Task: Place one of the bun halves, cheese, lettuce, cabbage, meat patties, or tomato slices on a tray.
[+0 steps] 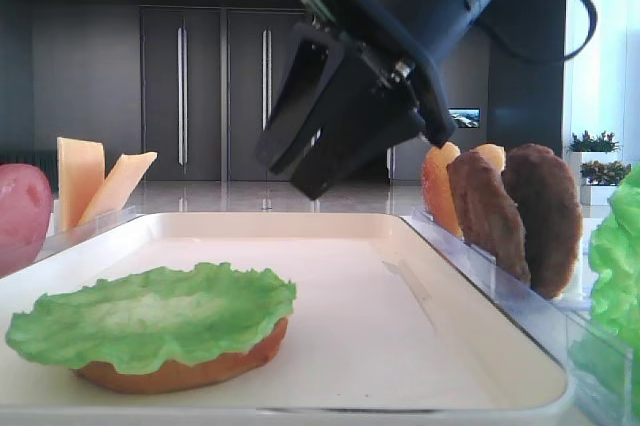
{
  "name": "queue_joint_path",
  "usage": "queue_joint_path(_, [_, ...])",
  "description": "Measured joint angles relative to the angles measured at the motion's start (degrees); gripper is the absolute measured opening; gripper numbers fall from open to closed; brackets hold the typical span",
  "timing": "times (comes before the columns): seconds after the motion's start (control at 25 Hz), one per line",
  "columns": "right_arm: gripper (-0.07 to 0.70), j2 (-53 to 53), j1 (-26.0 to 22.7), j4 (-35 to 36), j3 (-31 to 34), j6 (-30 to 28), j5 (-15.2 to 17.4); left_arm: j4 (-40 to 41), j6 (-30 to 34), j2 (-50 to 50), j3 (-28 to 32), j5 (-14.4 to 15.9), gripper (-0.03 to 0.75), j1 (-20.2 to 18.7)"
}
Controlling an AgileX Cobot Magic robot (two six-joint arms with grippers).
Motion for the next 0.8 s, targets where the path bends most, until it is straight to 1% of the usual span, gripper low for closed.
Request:
queue_joint_path(0.08, [0.275,-2.62,0.00,-2.32,0.00,2.21,0.02,0.00,0.00,0.00,0.00,0.00,0.282,0.00])
queue_joint_path(0.12, [0.275,-4.22,0.00,-3.85,0.00,3.95,0.77,0.00,0.00,0.00,0.00,0.00,0.282,0.00])
queue_joint_path(0.16, [0.275,-5.99,0.00,-6.35,0.00,5.78,0.71,0.00,0.00,0.00,0.00,0.00,0.282,0.00])
queue_joint_path(0.24, [0.275,-9.51,-0.30,-13.03,0.00,11.91,0.95,0.00,0.00,0.00,0.00,0.00,0.282,0.00])
queue_joint_path(0.32, [0.275,-13.87,-1.14,-21.04,0.00,19.44,2.20,0.00,0.00,0.00,0.00,0.00,0.282,0.00])
queue_joint_path(0.4, [0.275,-18.20,-2.49,-30.76,0.00,28.18,4.99,0.00,0.00,0.00,0.00,0.00,0.282,0.00])
queue_joint_path(0.48, [0.274,-22.96,-4.51,-38.97,0.00,35.18,9.06,0.00,0.00,0.00,0.00,0.00,0.282,0.00])
queue_joint_path(0.56, [0.274,-27.00,-7.97,-45.63,0.00,40.76,14.86,0.00,0.00,0.00,0.00,0.00,0.282,0.00])
queue_joint_path(0.6, [0.274,-29.12,-9.78,-48.56,0.15,42.43,16.85,0.00,0.00,0.00,0.00,0.00,0.282,0.00])
queue_joint_path(0.68, [0.274,-33.34,-14.98,-52.98,1.64,44.81,18.73,0.00,0.00,0.00,0.00,0.00,0.282,0.00])
queue_joint_path(0.8, [0.274,-40.50,-23.68,-56.30,5.41,45.63,19.73,0.00,0.00,0.00,0.00,0.00,0.282,0.00])
